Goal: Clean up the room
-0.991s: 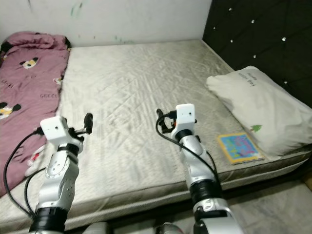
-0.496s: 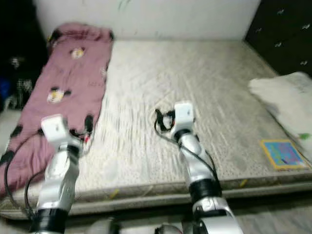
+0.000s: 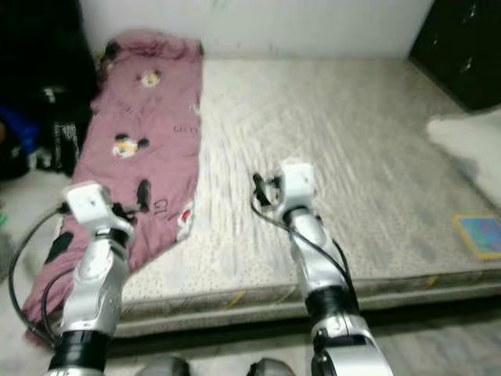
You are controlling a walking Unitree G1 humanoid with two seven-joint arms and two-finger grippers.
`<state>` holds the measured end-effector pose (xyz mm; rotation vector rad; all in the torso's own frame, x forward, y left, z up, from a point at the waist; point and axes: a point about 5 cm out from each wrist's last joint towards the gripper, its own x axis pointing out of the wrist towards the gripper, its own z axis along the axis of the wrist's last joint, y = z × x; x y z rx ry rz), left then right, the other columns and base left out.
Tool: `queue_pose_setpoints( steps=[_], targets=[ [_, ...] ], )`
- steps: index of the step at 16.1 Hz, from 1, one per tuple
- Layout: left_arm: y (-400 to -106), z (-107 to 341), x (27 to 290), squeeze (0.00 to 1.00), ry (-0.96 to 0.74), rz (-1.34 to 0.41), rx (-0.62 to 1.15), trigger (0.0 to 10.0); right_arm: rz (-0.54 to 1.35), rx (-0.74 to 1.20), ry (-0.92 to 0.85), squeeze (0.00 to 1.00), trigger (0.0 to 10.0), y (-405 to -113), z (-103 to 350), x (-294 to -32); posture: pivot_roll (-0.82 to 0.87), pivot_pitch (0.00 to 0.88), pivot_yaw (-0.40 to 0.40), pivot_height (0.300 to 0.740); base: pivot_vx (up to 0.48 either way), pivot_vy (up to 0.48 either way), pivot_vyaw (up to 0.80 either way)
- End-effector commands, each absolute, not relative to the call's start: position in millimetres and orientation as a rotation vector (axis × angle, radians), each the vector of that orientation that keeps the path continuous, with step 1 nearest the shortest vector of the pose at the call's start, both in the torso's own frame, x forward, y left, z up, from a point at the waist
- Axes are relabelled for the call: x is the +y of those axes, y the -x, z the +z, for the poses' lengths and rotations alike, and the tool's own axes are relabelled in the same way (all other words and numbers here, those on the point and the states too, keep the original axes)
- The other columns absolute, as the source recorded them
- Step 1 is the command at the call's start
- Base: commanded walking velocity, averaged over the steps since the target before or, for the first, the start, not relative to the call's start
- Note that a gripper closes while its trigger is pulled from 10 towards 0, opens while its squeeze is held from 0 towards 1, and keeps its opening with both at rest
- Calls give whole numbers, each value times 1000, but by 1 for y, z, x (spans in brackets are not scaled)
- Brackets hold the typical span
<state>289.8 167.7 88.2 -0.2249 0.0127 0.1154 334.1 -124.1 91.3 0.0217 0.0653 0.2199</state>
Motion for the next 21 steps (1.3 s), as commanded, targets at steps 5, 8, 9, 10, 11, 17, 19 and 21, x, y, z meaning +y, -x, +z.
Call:
queue_pose_setpoints(
  steps=[5,8,9,10,11,17,19,21],
  targets=[
    [-272,105,185,0,9,87,-70,10000,188,-21,-37,0,10000,-334,110,-135,-74,0,-39,740,0,480,0],
    [-253,92,196,0,-6,115,-16,10000,141,23,-25,0,10000,-325,100,-150,-75,0,-37,740,0,480,0],
    [-252,93,196,0,-9,114,-21,10000,144,35,9,0,10000,-324,100,-153,-70,0,-43,740,0,480,0],
    [-253,97,194,0,-29,106,-33,10000,147,43,30,0,10000,-322,100,-157,-63,0,-51,740,0,259,0],
    [-253,99,193,0,-30,104,-44,10000,157,47,41,0,10000,-319,100,-161,-62,0,-53,740,0,0,0],
    [-253,105,189,0,-54,75,-67,10000,192,78,112,0,10000,-294,96,-194,-86,0,-43,740,0,0,0],
    [-257,110,188,0,-45,88,-74,10000,213,66,99,0,10000,-298,103,-188,-86,0,-42,740,0,0,0],
    [-255,108,186,0,-18,99,-60,10000,208,73,80,0,10000,-299,105,-180,-86,0,-51,740,0,0,0]
  ],
)
